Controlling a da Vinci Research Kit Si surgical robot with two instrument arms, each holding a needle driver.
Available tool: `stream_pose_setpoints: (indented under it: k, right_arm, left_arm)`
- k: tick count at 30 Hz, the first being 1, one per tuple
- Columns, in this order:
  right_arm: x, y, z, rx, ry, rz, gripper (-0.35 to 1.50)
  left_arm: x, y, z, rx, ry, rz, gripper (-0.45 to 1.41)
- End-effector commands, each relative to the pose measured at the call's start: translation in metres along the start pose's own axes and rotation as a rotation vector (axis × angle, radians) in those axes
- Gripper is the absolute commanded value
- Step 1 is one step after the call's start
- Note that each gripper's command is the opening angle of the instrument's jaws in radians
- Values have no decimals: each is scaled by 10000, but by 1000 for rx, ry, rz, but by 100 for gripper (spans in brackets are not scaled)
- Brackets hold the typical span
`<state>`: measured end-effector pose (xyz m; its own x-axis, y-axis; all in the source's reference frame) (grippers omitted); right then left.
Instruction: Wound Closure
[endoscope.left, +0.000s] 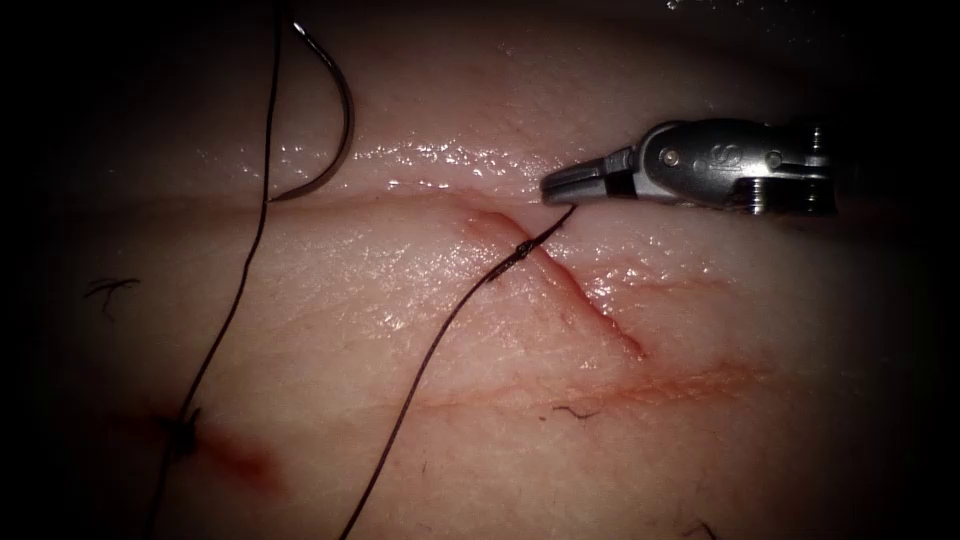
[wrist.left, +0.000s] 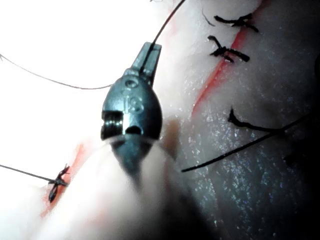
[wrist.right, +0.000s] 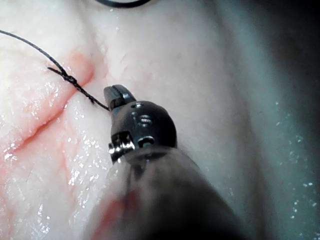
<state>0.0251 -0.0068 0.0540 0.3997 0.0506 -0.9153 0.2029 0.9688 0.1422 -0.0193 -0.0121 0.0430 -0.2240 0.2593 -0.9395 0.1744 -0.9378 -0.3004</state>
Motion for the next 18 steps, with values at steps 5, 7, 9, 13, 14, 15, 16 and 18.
stream_pose_setpoints:
  k: [5,7,9,13,14,15,16,18]
  right_arm:
    - [12,16,-1,-118,40,101,79]
    - [18,22,-8,-164,63,131,103]
    - [27,27,-16,-211,93,161,111]
    - [43,31,-33,-251,177,201,113]
    - [47,31,-37,-260,192,208,111]
    - [51,30,-42,-273,212,216,108]
    - [55,29,-45,-279,229,221,104]
    - [62,26,-51,-312,247,234,98]
  left_arm:
    - [18,-32,0,19,0,46,-45]
    - [28,-46,-2,28,-5,63,-45]
    - [37,-60,-4,31,-5,75,-45]
    - [53,-83,-5,46,-23,110,-45]
    - [56,-86,-5,49,-24,122,-45]
    - [59,-90,-4,52,-25,128,-45]
    - [63,-95,-3,53,-28,133,-45]
    - [69,-102,-2,57,-28,153,-45]
